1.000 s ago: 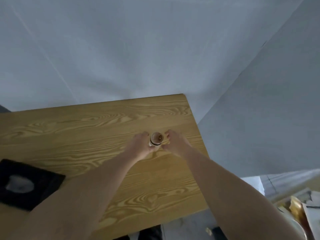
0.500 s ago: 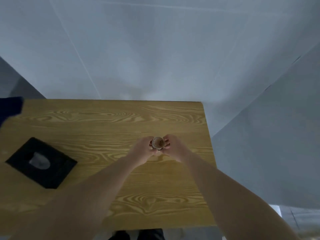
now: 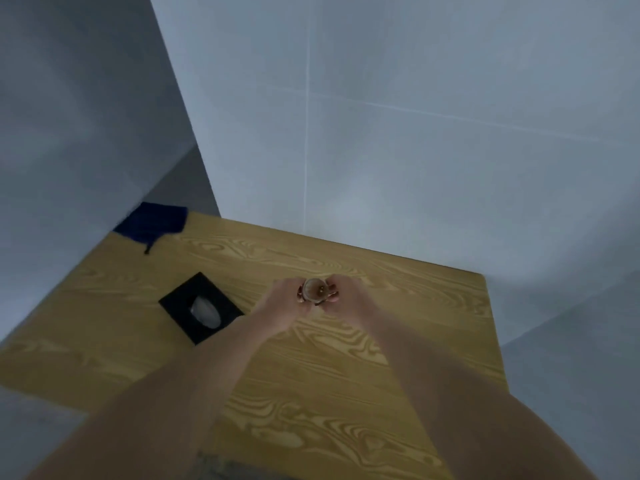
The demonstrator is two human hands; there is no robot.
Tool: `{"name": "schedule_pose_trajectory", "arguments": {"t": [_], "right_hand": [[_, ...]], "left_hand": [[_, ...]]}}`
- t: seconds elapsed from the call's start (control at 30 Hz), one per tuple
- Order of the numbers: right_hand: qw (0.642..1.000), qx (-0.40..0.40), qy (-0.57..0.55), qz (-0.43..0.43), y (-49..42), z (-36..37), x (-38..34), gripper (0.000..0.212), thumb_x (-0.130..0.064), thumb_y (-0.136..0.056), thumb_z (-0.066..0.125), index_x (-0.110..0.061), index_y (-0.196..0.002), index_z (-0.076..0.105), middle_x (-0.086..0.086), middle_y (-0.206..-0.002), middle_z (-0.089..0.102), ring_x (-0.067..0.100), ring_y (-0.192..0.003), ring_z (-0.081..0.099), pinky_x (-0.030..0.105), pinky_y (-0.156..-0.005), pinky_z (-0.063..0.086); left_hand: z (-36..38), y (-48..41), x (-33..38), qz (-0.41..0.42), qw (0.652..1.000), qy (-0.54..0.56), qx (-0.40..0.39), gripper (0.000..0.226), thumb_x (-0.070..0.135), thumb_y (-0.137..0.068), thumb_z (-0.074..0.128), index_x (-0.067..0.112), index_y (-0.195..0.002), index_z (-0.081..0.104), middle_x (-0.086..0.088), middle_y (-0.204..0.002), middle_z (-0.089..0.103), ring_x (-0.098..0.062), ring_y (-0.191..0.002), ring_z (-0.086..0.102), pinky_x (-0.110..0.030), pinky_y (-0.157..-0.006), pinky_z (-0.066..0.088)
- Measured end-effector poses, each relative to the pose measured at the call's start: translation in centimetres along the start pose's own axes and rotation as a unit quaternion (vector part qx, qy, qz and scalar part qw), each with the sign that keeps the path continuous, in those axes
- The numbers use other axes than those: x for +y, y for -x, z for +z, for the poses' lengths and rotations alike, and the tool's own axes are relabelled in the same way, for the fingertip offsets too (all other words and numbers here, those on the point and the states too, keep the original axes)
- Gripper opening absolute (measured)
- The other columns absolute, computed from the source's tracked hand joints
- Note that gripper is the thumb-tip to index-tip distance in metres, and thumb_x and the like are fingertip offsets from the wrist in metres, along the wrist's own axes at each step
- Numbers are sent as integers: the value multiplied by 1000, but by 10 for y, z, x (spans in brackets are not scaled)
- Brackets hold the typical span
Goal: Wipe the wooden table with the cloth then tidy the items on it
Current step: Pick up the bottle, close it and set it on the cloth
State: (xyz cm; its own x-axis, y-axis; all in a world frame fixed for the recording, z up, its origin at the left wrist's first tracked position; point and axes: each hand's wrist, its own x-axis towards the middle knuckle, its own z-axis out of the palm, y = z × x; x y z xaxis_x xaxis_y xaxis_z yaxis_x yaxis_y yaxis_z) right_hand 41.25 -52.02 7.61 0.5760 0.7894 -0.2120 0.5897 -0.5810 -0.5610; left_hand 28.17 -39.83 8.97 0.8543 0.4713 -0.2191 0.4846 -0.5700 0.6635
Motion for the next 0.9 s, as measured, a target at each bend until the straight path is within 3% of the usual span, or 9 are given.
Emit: {"name": "schedule_pose_trajectory", "arguments": {"t": [0.1, 0.27, 0.4, 0.5, 0.7, 0.9], "right_hand": [[999, 13, 24, -23, -16, 14, -57, 20, -22, -85, 75, -11, -102, 72, 8, -98, 75, 31, -95, 69, 38, -74, 50], [997, 23, 54, -43, -38, 46, -149, 12, -22, -86, 71, -15, -95, 67, 5, -93, 73, 29, -90, 68, 39, -75, 53], [995, 35, 71, -63, -64, 70, -214, 13, -19, -84, 72, -15, -96, 67, 3, -92, 71, 28, -91, 67, 41, -78, 54], [994, 42, 58, -79, -81, 83, -253, 12, -17, -86, 73, -17, -94, 65, 1, -92, 69, 26, -89, 64, 40, -78, 53], [992, 44, 54, -105, -123, 109, -309, 17, -18, -89, 74, -14, -104, 68, 3, -99, 73, 23, -91, 66, 38, -81, 57], [993, 27, 50, -106, -177, 142, -329, 16, -20, -85, 74, -20, -100, 69, -1, -94, 72, 22, -90, 68, 44, -81, 59]], "left_hand": [[-46, 13, -35, 1, 1000, 0, 18, 24, 19, -93, 72, 18, -117, 73, 0, -102, 76, -20, -96, 70, -45, -89, 59], [-123, 31, -98, 17, 999, -10, 28, 18, 23, -93, 72, 21, -111, 72, 3, -96, 75, -17, -91, 70, -46, -86, 61], [-179, 37, -141, 29, 998, -18, 52, 17, 20, -96, 72, 22, -113, 72, 2, -101, 75, -14, -93, 69, -35, -86, 59], [-214, 42, -164, 28, 997, -19, 76, 15, 19, -96, 70, 20, -111, 72, 0, -98, 74, -17, -92, 69, -35, -84, 59], [-261, 31, -216, 7, 994, 4, 105, 14, 19, -96, 71, 23, -109, 70, 2, -97, 73, -17, -91, 69, -40, -87, 60], [-284, -2, -266, -15, 995, -2, 99, 16, 17, -95, 72, 21, -110, 71, 4, -96, 73, -15, -89, 69, -38, -84, 60]]}}
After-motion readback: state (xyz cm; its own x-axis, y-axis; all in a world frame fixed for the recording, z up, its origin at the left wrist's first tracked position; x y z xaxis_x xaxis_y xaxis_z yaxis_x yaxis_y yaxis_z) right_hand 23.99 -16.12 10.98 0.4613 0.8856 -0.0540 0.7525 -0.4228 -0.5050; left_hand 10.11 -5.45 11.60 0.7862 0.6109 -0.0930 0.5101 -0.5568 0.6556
